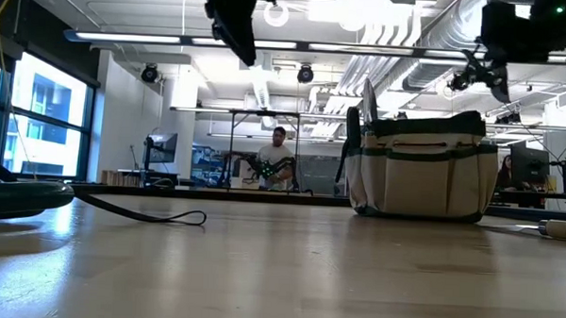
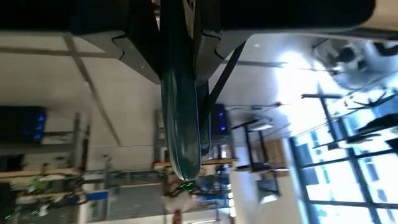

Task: Pick & Place Garden tools in Gardening bag
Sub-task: Put the top green shear scissors into the light brown gardening bag

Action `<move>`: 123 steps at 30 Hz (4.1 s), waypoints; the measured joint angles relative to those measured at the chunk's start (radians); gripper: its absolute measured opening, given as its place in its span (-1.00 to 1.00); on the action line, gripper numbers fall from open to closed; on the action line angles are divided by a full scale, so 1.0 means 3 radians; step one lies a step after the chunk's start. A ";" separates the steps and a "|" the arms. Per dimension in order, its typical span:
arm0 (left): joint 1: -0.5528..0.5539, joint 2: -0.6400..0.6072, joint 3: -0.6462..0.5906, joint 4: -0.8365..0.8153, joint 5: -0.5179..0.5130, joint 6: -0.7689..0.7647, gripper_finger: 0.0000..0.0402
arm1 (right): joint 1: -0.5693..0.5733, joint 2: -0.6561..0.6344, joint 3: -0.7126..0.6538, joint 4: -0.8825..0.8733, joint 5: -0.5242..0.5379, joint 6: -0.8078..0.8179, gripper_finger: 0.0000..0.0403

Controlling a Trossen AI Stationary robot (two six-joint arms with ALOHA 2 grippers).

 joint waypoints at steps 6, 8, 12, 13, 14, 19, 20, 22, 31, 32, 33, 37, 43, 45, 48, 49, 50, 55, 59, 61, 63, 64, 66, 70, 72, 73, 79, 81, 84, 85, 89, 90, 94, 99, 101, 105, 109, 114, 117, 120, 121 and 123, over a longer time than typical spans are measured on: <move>0.0199 0.0000 -0.0057 0.0077 0.0298 0.0067 -0.44 | -0.0158 -0.0914 0.0000 -0.0730 0.0003 -0.0005 -0.73; 0.0227 0.0000 -0.0057 0.0079 0.0316 0.0068 -0.44 | -0.0160 -0.1103 0.0000 -0.0844 0.0009 -0.0013 -0.73; 0.0229 0.0000 -0.0057 0.0092 0.0326 0.0076 -0.44 | -0.0159 -0.1188 0.0000 -0.0919 0.0025 0.0200 -0.73; 0.0229 0.0000 -0.0057 0.0087 0.0330 0.0091 -0.44 | -0.0153 -0.1154 0.0000 -0.0992 0.0023 0.0372 -0.73; 0.0229 0.0000 -0.0057 0.0078 0.0353 0.0119 -0.44 | -0.0126 -0.1100 0.0000 -0.1135 0.0024 0.0606 -0.73; 0.0229 -0.0001 -0.0124 0.0039 0.0608 0.0276 -0.44 | 0.0157 -0.0527 0.0000 -0.1986 0.0011 0.2127 -0.73; 0.0229 -0.0002 -0.0167 0.0030 0.0642 0.0321 -0.44 | 0.0224 -0.0377 -0.0001 -0.2019 0.0006 0.2341 -0.73; 0.0234 -0.0024 -0.0273 -0.0004 0.0684 0.0409 -0.44 | 0.0363 -0.0058 -0.0003 -0.1857 0.0003 0.2612 -0.73; 0.0490 -0.0058 -0.0877 0.0049 0.1183 0.0792 -0.44 | 0.1028 0.1107 0.0293 0.0004 0.0022 0.1894 -0.73; 0.0526 -0.0060 -0.0944 0.0083 0.1234 0.0843 -0.44 | 0.1134 0.1172 0.0372 0.0083 0.0023 0.1819 -0.73; 0.0566 -0.0062 -0.1003 0.0127 0.1283 0.0887 -0.44 | 0.1246 0.1237 0.0458 0.0108 0.0023 0.1789 -0.73; 0.0718 -0.0062 -0.1213 0.0333 0.1503 0.0962 -0.44 | 0.1663 0.1466 0.0724 0.0086 0.0020 0.1909 -0.73; 0.0828 -0.0062 -0.1297 0.0419 0.1823 0.1047 -0.44 | 0.2101 0.1908 0.0792 0.0080 0.0019 0.2705 -0.73; 0.0821 -0.0062 -0.1297 0.0420 0.1823 0.1106 -0.44 | 0.2209 0.2128 0.0792 0.0081 0.0018 0.3097 -0.73; 0.0817 -0.0062 -0.1297 0.0425 0.1928 0.1111 -0.44 | 0.2355 0.2532 0.0824 0.0071 0.0018 0.3729 -0.73; 0.0818 -0.0062 -0.1298 0.0439 0.1990 0.1123 -0.44 | 0.2401 0.2673 0.0867 0.0074 0.0019 0.3890 -0.73; 0.0818 -0.0062 -0.1298 0.0472 0.2051 0.1149 -0.44 | 0.2448 0.2806 0.0923 0.0074 0.0014 0.4022 -0.73; 0.0817 -0.0062 -0.1298 0.0691 0.2374 0.1176 -0.44 | 0.2671 0.3316 0.1422 0.0079 0.0014 0.4102 -0.73; 0.0817 -0.0062 -0.1298 0.0822 0.2484 0.1186 -0.44 | 0.2759 0.3617 0.1974 0.0080 0.0018 0.3648 -0.73; 0.0817 -0.0062 -0.1298 0.0862 0.2494 0.1190 -0.44 | 0.2757 0.3721 0.2239 0.0074 0.0011 0.3330 -0.73; 0.0817 -0.0062 -0.1298 0.0888 0.2511 0.1238 -0.44 | 0.2751 0.3787 0.2508 0.0077 0.0021 0.2970 -0.73; 0.0817 -0.0062 -0.1298 0.0897 0.2519 0.1262 -0.44 | 0.2733 0.3810 0.2626 0.0084 0.0014 0.2809 -0.73; 0.0817 -0.0062 -0.1300 0.0926 0.2557 0.1272 -0.44 | 0.2706 0.3863 0.2832 0.0082 0.0025 0.2553 -0.73; 0.0817 -0.0062 -0.1300 0.0919 0.2569 0.1301 -0.44 | 0.2637 0.3952 0.3086 0.0044 0.0022 0.2192 -0.73; 0.0817 -0.0062 -0.1300 0.0919 0.2570 0.1335 -0.44 | 0.2565 0.3957 0.3110 -0.0050 0.0016 0.2097 -0.73; 0.0817 -0.0062 -0.1300 0.0919 0.2570 0.1347 -0.44 | 0.2505 0.3957 0.3110 -0.0128 0.0021 0.2072 -0.73; 0.0817 -0.0062 -0.1300 0.0916 0.2569 0.1374 -0.44 | 0.2124 0.4021 0.3110 -0.0757 0.0022 0.2206 -0.73; 0.0817 -0.0062 -0.1300 0.0916 0.2569 0.1374 -0.44 | 0.2083 0.4063 0.3106 -0.0802 0.0023 0.2198 -0.73; 0.0817 -0.0062 -0.1300 0.0915 0.2569 0.1374 -0.44 | 0.2129 0.4080 0.3093 -0.0840 0.0013 0.2163 -0.73; 0.0817 -0.0062 -0.1300 0.0913 0.2570 0.1374 -0.44 | 0.2157 0.4080 0.3067 -0.0828 0.0012 0.2186 -0.73; 0.0817 -0.0064 -0.1385 0.0977 0.2584 0.1375 -0.44 | 0.2272 0.4080 0.2876 -0.0828 0.0011 0.2448 -0.73; 0.0817 -0.0064 -0.1422 0.0998 0.2587 0.1374 -0.44 | 0.2282 0.4080 0.2787 -0.0829 0.0007 0.2572 -0.73; 0.0817 -0.0064 -0.1540 0.1117 0.2645 0.1365 -0.44 | 0.2234 0.4083 0.2425 -0.0806 0.0011 0.2981 -0.73; 0.0817 -0.0062 -0.1590 0.1164 0.2786 0.1319 -0.44 | 0.2128 0.3964 0.2064 -0.0486 0.0015 0.2909 -0.73; 0.0817 -0.0063 -0.1590 0.1157 0.2830 0.1311 -0.44 | 0.2107 0.3871 0.1965 -0.0371 0.0024 0.2737 -0.73; 0.0817 -0.0063 -0.1590 0.1075 0.2831 0.1314 -0.44 | 0.2095 0.3579 0.1786 -0.0262 0.0026 0.2399 -0.73; 0.0817 -0.0062 -0.1590 0.1075 0.2831 0.1339 -0.44 | 0.2099 0.3209 0.1472 -0.0264 0.0018 0.2303 -0.73; 0.0817 -0.0062 -0.1590 0.1085 0.2831 0.1346 -0.44 | 0.2099 0.2672 0.0831 -0.0140 0.0026 0.2461 -0.73; 0.0817 -0.0062 -0.1590 0.1094 0.2831 0.1346 -0.44 | 0.2099 0.2358 0.0474 -0.0135 0.0027 0.2566 -0.73; 0.0817 -0.0063 -0.1590 0.1094 0.2830 0.1346 -0.44 | 0.2091 0.2062 0.0216 -0.0083 0.0023 0.2522 -0.73; 0.0817 -0.0062 -0.1590 0.1094 0.2830 0.1346 -0.44 | 0.2090 0.1965 0.0147 -0.0065 0.0025 0.2490 -0.73; 0.0817 -0.0062 -0.1590 0.1094 0.2830 0.1346 -0.44 | 0.2089 0.1782 0.0028 -0.0067 0.0024 0.2437 -0.73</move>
